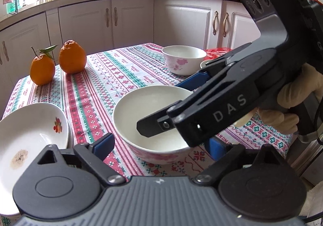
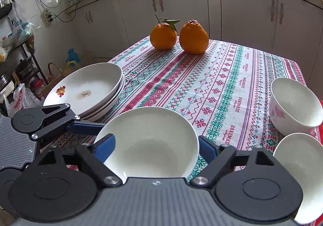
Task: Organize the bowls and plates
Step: 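Carry the bowl with the right gripper, set it on the tablecloth, open, then grasp another white bowl rim with the left gripper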
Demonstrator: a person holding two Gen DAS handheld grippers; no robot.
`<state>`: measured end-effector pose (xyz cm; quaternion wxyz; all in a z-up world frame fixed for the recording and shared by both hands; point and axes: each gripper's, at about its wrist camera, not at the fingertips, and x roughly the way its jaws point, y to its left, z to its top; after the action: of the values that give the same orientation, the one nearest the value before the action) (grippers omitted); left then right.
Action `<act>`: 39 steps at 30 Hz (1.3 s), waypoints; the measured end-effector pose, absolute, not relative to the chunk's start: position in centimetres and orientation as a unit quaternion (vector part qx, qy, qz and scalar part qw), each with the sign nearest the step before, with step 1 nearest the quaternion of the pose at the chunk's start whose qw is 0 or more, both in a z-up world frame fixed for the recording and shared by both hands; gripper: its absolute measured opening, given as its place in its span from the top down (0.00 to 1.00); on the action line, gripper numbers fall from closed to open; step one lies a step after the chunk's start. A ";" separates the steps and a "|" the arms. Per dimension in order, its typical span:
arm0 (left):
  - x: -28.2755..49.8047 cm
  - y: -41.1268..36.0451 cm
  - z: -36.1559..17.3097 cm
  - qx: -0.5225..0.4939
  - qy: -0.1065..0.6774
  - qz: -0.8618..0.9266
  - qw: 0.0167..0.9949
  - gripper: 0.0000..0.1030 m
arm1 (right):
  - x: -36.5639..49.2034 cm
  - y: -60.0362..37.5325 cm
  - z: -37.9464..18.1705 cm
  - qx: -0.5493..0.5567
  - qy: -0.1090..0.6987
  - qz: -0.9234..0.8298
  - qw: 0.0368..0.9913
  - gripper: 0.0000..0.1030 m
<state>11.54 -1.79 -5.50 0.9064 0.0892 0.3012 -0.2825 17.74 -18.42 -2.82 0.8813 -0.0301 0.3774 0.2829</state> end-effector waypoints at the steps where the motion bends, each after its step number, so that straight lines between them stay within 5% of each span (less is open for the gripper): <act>1: 11.5 -1.7 -5.3 0.085 0.299 -0.284 0.907 0.05 | 17.5 -18.4 -2.7 -0.034 0.373 0.281 0.884 0.00; 39: 12.4 -10.6 0.5 0.150 0.245 -0.340 0.895 0.01 | 9.5 -30.5 -2.3 -0.066 0.325 0.085 0.940 0.00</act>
<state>12.37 -10.62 0.52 0.8954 0.1503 0.2446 -0.3403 9.47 -30.49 -2.31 0.9396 -0.0662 0.3250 0.0847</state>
